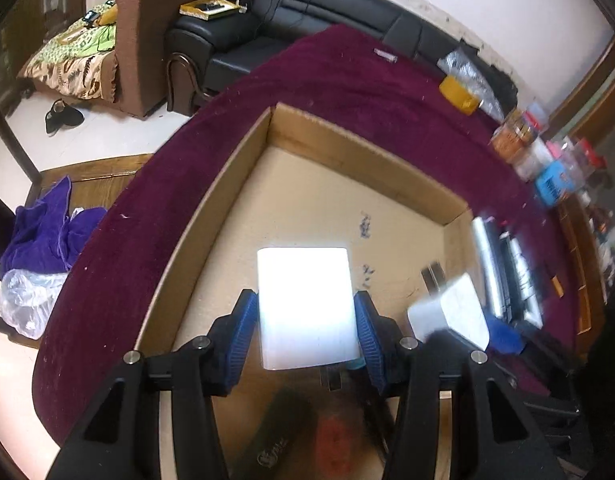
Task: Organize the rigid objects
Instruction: 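Carry both white chargers into the tray and open both tools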
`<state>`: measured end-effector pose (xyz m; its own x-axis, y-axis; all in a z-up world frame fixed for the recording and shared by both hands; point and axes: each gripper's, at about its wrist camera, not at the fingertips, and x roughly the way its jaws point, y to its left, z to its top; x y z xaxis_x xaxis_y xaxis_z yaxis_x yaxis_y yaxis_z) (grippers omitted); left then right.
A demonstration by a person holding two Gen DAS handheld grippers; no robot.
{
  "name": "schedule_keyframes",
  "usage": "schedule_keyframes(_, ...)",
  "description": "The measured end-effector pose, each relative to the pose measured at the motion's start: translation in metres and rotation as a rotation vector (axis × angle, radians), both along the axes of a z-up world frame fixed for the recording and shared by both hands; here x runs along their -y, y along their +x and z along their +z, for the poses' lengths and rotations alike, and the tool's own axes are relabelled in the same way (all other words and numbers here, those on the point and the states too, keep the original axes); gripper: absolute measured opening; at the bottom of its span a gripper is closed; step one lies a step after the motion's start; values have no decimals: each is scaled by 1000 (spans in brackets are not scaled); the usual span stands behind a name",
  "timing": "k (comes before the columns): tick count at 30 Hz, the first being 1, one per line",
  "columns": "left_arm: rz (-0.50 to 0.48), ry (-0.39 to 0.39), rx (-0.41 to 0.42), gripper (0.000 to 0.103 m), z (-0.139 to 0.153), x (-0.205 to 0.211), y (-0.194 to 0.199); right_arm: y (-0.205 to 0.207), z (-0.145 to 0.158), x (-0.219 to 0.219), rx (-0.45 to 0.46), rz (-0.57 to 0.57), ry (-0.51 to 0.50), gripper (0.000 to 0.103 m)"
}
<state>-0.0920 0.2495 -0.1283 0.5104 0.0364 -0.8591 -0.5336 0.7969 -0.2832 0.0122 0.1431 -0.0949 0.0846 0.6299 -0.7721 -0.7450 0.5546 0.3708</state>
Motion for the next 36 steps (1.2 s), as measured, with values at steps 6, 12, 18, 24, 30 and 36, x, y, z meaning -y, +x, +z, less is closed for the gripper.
schedule_keyframes(6,-5,69,-75,50,-4,5,6,-4,-13,-9,18,19,-83,48)
schedule_keyframes(12,-6,67,-69,51,-4,4,5,-19,-19,-25,132,54,-159,49)
schedule_keyframes(18,-33,43,-62,59,-4,5,5,-22,-18,-25,133,100,-146,51)
schedule_keyframes(24,-11,43,21,60,10,8,-5,-14,1,10,50,40,-9,51)
schedule_keyframes(30,20,96,150,61,42,42,-29,-28,29,79,21,-11,132,51)
schedule_keyframes(36,-112,5,186,66,37,118,-22,-19,8,155,-66,-95,122,51)
